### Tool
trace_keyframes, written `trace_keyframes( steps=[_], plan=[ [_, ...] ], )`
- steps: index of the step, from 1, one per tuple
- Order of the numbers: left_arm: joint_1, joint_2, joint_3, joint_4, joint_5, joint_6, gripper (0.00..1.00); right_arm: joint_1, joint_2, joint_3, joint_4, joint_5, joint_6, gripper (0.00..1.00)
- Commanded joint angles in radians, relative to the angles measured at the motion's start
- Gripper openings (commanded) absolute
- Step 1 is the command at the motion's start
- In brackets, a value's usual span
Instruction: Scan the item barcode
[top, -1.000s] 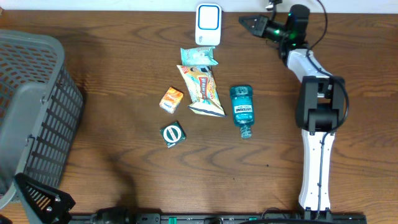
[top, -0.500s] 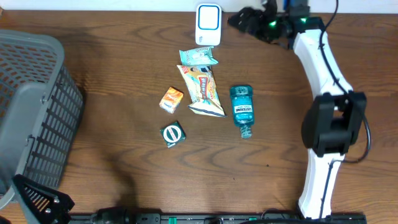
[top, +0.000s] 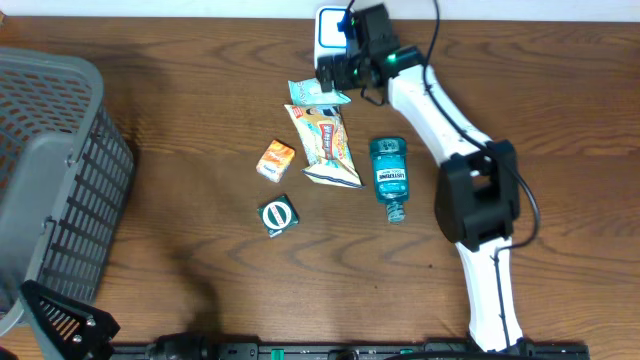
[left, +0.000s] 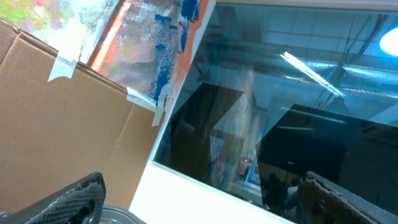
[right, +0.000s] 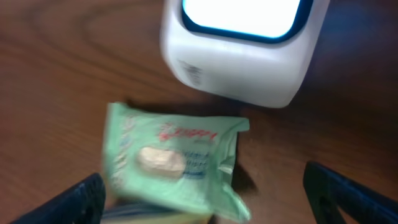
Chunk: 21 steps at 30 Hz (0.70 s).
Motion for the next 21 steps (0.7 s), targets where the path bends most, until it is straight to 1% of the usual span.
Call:
trace_keyframes(
  steps=[1, 4, 6, 8, 10, 11, 12, 14, 15, 18, 21],
  plan=[
    [0.003, -0.002, 0.002, 0.005, 0.013, -0.009, 0.98, 0.014, 0.069, 0.0, 0.069, 0.003, 0.095, 0.94],
    [0.003, -0.002, 0.002, 0.005, 0.013, -0.009, 0.98, 0.015, 0.102, 0.0, 0.109, -0.06, 0.133, 0.92],
    [0.003, -0.002, 0.002, 0.005, 0.013, -0.009, 0.98, 0.021, 0.121, 0.0, 0.111, -0.064, 0.159, 0.86],
    [0.003, -0.002, 0.002, 0.005, 0.013, -0.009, 0.98, 0.031, 0.146, 0.0, 0.11, -0.064, 0.158, 0.79],
    [0.003, -0.002, 0.002, 0.005, 0.013, -0.009, 0.98, 0.04, 0.172, 0.0, 0.097, -0.06, 0.158, 0.64],
    [0.003, -0.002, 0.002, 0.005, 0.013, -0.009, 0.98, 0.042, 0.184, 0.0, 0.081, -0.057, 0.158, 0.54],
    [0.003, -0.002, 0.002, 0.005, 0.013, -0.009, 0.98, 0.042, 0.192, 0.0, 0.063, -0.054, 0.158, 0.42],
    [0.003, -0.002, 0.002, 0.006, 0.013, -0.009, 0.98, 0.04, 0.196, 0.0, 0.015, -0.018, 0.157, 0.22],
    [0.003, -0.002, 0.002, 0.006, 0.012, -0.009, 0.98, 0.036, 0.192, 0.0, -0.01, 0.015, 0.157, 0.15],
    [0.003, -0.002, 0.002, 0.006, 0.013, -0.009, 0.98, 0.01, 0.148, 0.001, -0.061, 0.057, 0.144, 0.01],
    [0.003, -0.002, 0.002, 0.01, 0.013, -0.009, 0.98, -0.039, 0.059, 0.001, -0.114, 0.057, 0.142, 0.01]
  ],
)
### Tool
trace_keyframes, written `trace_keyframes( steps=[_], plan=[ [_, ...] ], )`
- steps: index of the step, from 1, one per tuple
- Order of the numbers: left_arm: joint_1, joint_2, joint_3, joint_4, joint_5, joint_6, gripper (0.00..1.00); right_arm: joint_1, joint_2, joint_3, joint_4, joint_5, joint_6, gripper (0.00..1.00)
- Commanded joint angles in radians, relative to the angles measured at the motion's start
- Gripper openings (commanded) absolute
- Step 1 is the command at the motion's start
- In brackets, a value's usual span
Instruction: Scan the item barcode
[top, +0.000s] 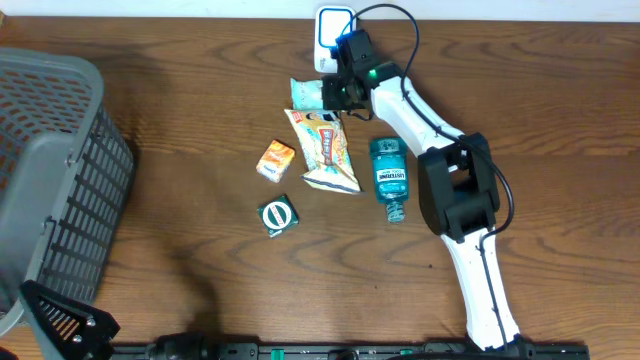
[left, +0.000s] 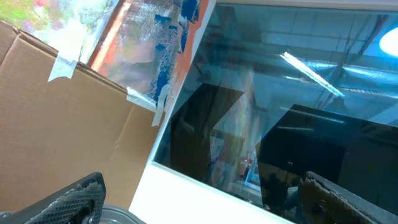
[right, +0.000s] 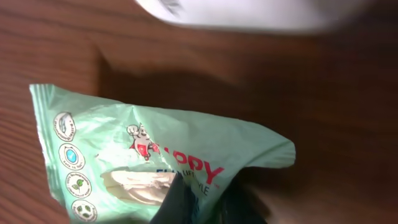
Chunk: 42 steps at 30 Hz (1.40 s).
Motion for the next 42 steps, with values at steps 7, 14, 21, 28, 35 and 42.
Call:
trace_keyframes(
  steps=[7, 14, 21, 28, 35, 42],
  plan=[
    [0.003, -0.002, 0.002, 0.027, 0.012, -0.009, 0.98, -0.233, -0.304, -0.023, -0.24, 0.068, -0.054, 0.01],
    [0.003, -0.002, 0.002, 0.036, 0.013, -0.009, 0.98, -0.55, -0.412, -0.023, -0.457, 0.177, -0.086, 0.01],
    [0.003, -0.002, 0.002, 0.035, 0.013, -0.009, 0.98, -0.836, -0.377, -0.034, -0.489, 0.219, -0.073, 0.01],
    [0.003, -0.002, 0.002, 0.013, 0.012, -0.009, 0.98, -1.077, -0.372, -0.091, -0.493, 0.463, -0.052, 0.01],
    [0.003, -0.002, 0.002, -0.012, 0.013, -0.009, 0.98, -1.289, -0.372, -0.093, -0.424, 0.463, -0.054, 0.01],
    [0.003, -0.002, 0.002, -0.115, 0.013, -0.009, 0.98, -1.37, -0.372, -0.093, -0.351, 0.392, -0.051, 0.16]
  ],
)
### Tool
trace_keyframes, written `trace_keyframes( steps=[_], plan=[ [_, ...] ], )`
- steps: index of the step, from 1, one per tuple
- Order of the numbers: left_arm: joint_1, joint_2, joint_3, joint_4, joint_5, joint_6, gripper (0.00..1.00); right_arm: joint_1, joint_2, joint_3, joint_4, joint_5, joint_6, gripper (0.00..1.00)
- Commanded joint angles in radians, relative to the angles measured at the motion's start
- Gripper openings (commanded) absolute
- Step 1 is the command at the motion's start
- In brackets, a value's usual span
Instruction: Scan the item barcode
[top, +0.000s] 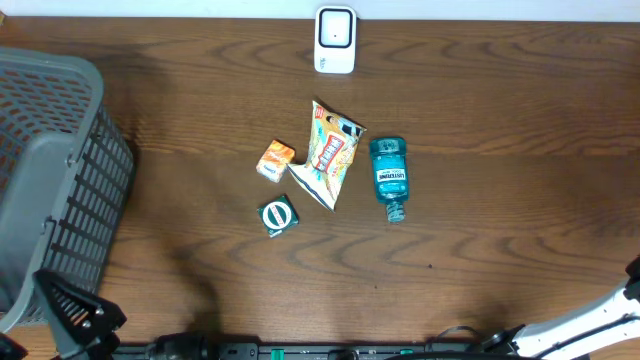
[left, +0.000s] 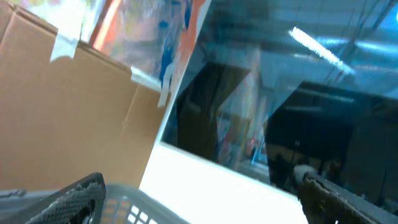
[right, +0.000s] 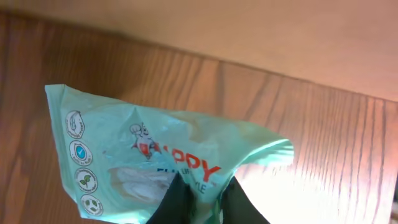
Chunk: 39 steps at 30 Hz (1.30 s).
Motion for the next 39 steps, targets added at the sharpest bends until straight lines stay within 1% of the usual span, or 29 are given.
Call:
trace_keyframes(
  steps=[1, 2, 3, 5, 6, 7, 9, 12, 17, 20, 22, 26, 28, 31, 32, 33, 34, 36, 39],
  plan=[
    [0.003, -0.002, 0.002, -0.025, 0.013, -0.009, 0.98, -0.003, -0.003, -0.004, 0.011, -0.028, 0.014, 0.18],
    [0.003, -0.002, 0.002, -0.026, 0.013, -0.009, 0.98, -0.001, -0.003, -0.004, 0.012, -0.028, 0.014, 0.24],
    [0.003, -0.002, 0.002, -0.026, 0.013, -0.009, 0.98, 0.006, -0.003, -0.004, 0.012, -0.028, 0.014, 0.47],
    [0.003, -0.002, 0.002, -0.028, 0.013, -0.009, 0.98, 0.014, -0.004, -0.003, 0.012, -0.029, 0.014, 0.67],
    [0.003, -0.002, 0.002, -0.029, 0.013, -0.009, 0.98, 0.018, -0.005, -0.002, 0.011, -0.034, 0.014, 0.79],
    [0.003, -0.002, 0.002, -0.029, 0.013, -0.009, 0.98, 0.021, -0.007, 0.0, 0.01, -0.044, 0.014, 0.88],
    [0.003, -0.002, 0.002, -0.029, 0.013, -0.009, 0.98, 0.029, -0.019, 0.001, 0.008, -0.086, 0.014, 0.99],
    [0.003, -0.002, 0.002, -0.047, 0.013, -0.009, 0.98, 0.049, -0.044, 0.001, 0.008, -0.237, 0.015, 0.99],
    [0.003, -0.002, 0.002, -0.136, 0.013, -0.009, 0.98, 0.113, -0.082, 0.001, -0.011, -0.523, 0.034, 0.99],
    [0.003, -0.002, 0.002, -0.199, 0.013, -0.009, 0.98, 0.188, -0.106, 0.001, -0.052, -0.644, 0.064, 0.99],
    [0.003, -0.002, 0.002, -0.257, 0.013, -0.009, 0.98, 0.251, -0.12, 0.001, -0.082, -0.687, 0.064, 0.99],
    [0.003, -0.001, -0.011, -0.365, 0.013, -0.009, 0.98, 0.422, -0.13, 0.0, -0.175, -0.681, 0.103, 0.99],
    [0.003, -0.001, -0.028, -0.387, 0.015, -0.01, 0.98, 0.516, -0.127, -0.001, -0.222, -0.652, 0.109, 0.99],
    [0.003, -0.001, -0.047, -0.415, 0.018, -0.01, 0.98, 0.653, -0.118, -0.003, -0.239, -0.653, 0.106, 0.99],
    [0.003, -0.001, -0.052, -0.426, 0.018, -0.01, 0.98, 0.693, -0.114, -0.004, -0.25, -0.653, 0.091, 0.99],
    [0.003, -0.002, -0.057, -0.438, 0.018, -0.01, 0.98, 0.745, -0.11, -0.004, -0.261, -0.652, 0.037, 0.99],
    [0.003, -0.001, -0.059, -0.451, 0.018, -0.01, 0.98, 0.788, -0.106, -0.004, -0.269, -0.65, -0.005, 0.95],
    [0.003, -0.001, -0.06, -0.493, 0.017, -0.009, 0.98, 0.88, -0.096, -0.004, -0.285, -0.597, -0.05, 0.94],
    [0.003, -0.001, -0.06, -0.555, 0.017, -0.009, 0.98, 1.02, -0.08, -0.01, -0.293, -0.405, -0.038, 0.93]
  ],
)
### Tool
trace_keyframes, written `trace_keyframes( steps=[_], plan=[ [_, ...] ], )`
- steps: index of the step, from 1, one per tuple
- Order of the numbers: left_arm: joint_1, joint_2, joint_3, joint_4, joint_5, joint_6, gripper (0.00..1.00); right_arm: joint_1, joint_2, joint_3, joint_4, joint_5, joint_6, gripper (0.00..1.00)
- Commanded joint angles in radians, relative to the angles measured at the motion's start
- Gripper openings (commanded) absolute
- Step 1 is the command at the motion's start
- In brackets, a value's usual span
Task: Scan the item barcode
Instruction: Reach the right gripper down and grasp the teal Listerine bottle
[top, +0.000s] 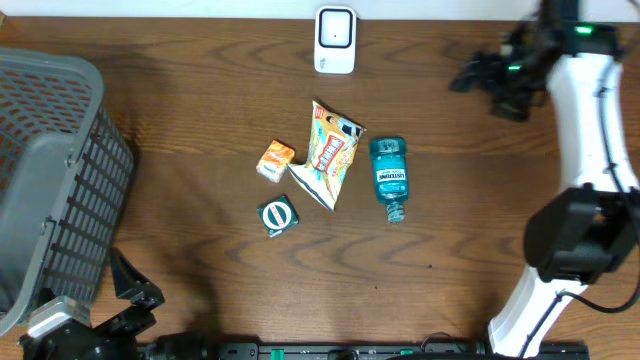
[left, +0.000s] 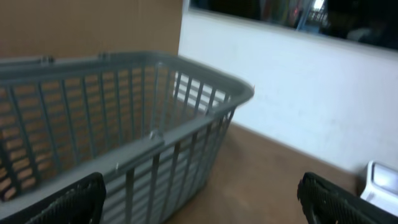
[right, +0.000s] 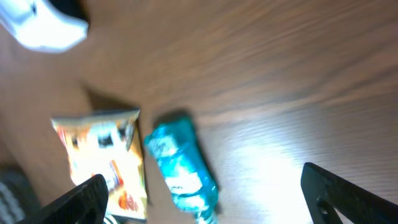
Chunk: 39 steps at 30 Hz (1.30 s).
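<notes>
The white scanner (top: 335, 40) stands at the table's far edge, also in the right wrist view (right: 46, 25) and at the right rim of the left wrist view (left: 382, 180). My right gripper (top: 466, 79) hovers open at the far right, empty between its fingers (right: 348, 193). Below it lie the teal mouthwash bottle (right: 180, 163) and an orange snack bag (right: 102, 162). The green packet is out of view. My left gripper (top: 132, 292) is low at the near left, open (left: 202, 193), facing the grey basket (left: 124, 124).
A small orange box (top: 276, 160) and a round green tin (top: 278, 216) lie left of the snack bag (top: 330, 152). The mouthwash bottle (top: 389, 177) lies to its right. The grey basket (top: 55, 170) fills the left side of the table.
My right gripper was shut on a green packet with its arm off at the near right corner. Now it is open and empty over the far right. The left wrist now faces the basket.
My right gripper stood open over a green packet by the scanner. Then it was shut on the packet there. Later it held the packet away from the table, and the snack bag lay shifted. Now the gripper is open and the packet is nowhere in view.
</notes>
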Motion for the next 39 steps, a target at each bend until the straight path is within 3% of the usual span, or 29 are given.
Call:
trace_keyframes(
  steps=[1, 5, 12, 29, 35, 39],
  plan=[
    [0.003, -0.001, 0.0, -0.05, 0.014, -0.005, 0.98, 0.148, 0.024, -0.013, -0.009, 0.256, -0.025, 0.93],
    [0.003, -0.001, -0.001, -0.098, 0.014, -0.006, 0.98, 0.309, 0.054, -0.05, -0.017, 0.515, 0.05, 0.95],
    [0.003, -0.001, -0.001, -0.112, 0.014, -0.006, 0.98, 0.483, 0.108, -0.173, 0.039, 0.612, 0.111, 0.92],
    [0.003, -0.001, -0.001, -0.112, 0.014, -0.005, 0.97, 0.545, 0.191, -0.333, 0.141, 0.663, 0.115, 0.79],
    [0.003, -0.001, -0.001, -0.132, 0.014, -0.005, 0.98, 0.545, 0.266, -0.333, 0.144, 0.702, 0.107, 0.66],
    [0.003, -0.001, -0.001, -0.174, 0.014, -0.005, 0.98, 0.542, 0.319, -0.333, 0.135, 0.704, 0.093, 0.5]
  ],
)
